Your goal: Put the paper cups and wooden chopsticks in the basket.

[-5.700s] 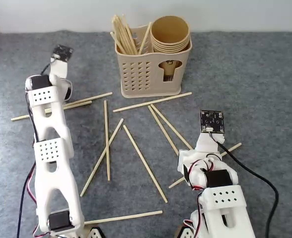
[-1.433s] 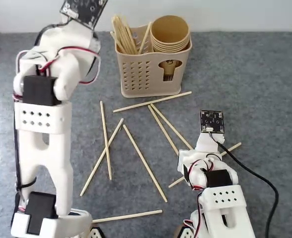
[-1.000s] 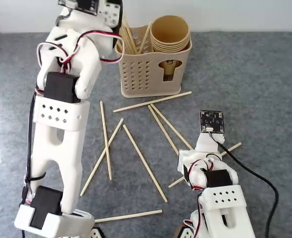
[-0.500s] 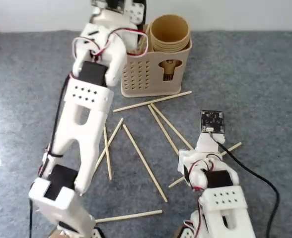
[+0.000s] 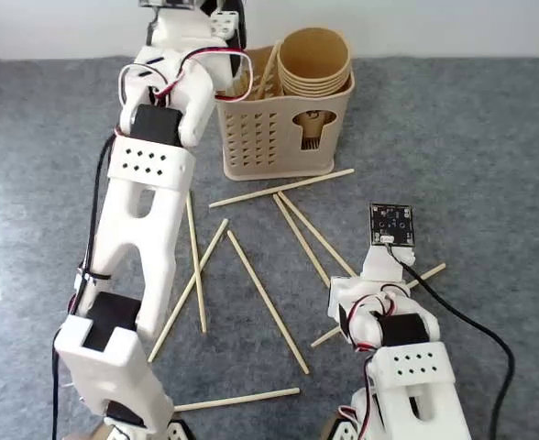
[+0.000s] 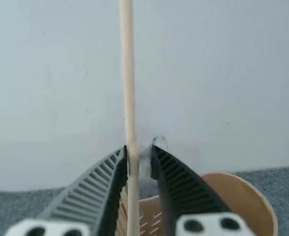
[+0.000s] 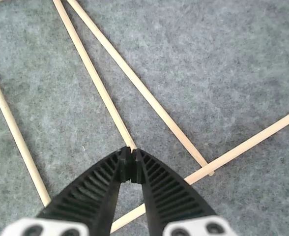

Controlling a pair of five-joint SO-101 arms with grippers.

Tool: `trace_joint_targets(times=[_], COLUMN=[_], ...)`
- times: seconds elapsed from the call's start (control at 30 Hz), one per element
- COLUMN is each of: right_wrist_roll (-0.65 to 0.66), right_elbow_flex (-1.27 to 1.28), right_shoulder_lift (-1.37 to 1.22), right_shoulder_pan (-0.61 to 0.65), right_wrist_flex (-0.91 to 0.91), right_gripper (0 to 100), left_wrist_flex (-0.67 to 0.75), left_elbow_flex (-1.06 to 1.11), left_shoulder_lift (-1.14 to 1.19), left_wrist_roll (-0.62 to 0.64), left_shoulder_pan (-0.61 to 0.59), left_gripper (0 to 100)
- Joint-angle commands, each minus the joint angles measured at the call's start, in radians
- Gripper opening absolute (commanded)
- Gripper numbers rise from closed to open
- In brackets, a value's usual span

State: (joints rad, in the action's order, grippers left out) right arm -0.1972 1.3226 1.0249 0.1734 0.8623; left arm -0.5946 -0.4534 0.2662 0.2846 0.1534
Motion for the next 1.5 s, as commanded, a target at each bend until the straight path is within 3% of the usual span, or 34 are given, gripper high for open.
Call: trace_joint_targets(times=[0.0, 0.3, 0.47, 0.63, 0.8, 0.97, 1.2, 1.47], right_wrist_roll=[0.009, 0.009, 0.009, 0.009, 0.009, 0.009, 0.009, 0.005], right_elbow_flex=[-0.005, -0.005, -0.005, -0.005, -0.005, -0.005, -0.003, -0.009], right_shoulder_lift=[0.016, 0.016, 0.016, 0.016, 0.016, 0.016, 0.016, 0.015], right_shoulder_pan=[0.005, 0.005, 0.005, 0.005, 0.005, 0.005, 0.005, -0.002], right_wrist_flex=[-0.018, -0.018, -0.018, -0.018, -0.018, -0.016, -0.008, -0.018], right_gripper=[0.8, 0.8, 0.8, 0.8, 0.8, 0.8, 0.8, 1.0], left_wrist_flex=[-0.038, -0.083, -0.199, -0.474, -0.804, -0.993, -0.99, -0.773], left_elbow_flex=[-0.064, -0.062, -0.062, -0.061, -0.058, 0.045, 0.386, 0.983], left_shoulder_lift=[-0.012, -0.044, -0.158, -0.299, -0.404, -0.457, -0.663, -1.128], left_wrist_roll=[0.049, 0.044, -0.031, -0.101, -0.137, -0.138, -0.213, -0.292], left_shoulder_pan=[-0.021, -0.041, -0.051, -0.057, -0.143, -0.244, -0.305, -0.282], left_gripper=[12, 13, 13, 13, 12, 10, 3, 2])
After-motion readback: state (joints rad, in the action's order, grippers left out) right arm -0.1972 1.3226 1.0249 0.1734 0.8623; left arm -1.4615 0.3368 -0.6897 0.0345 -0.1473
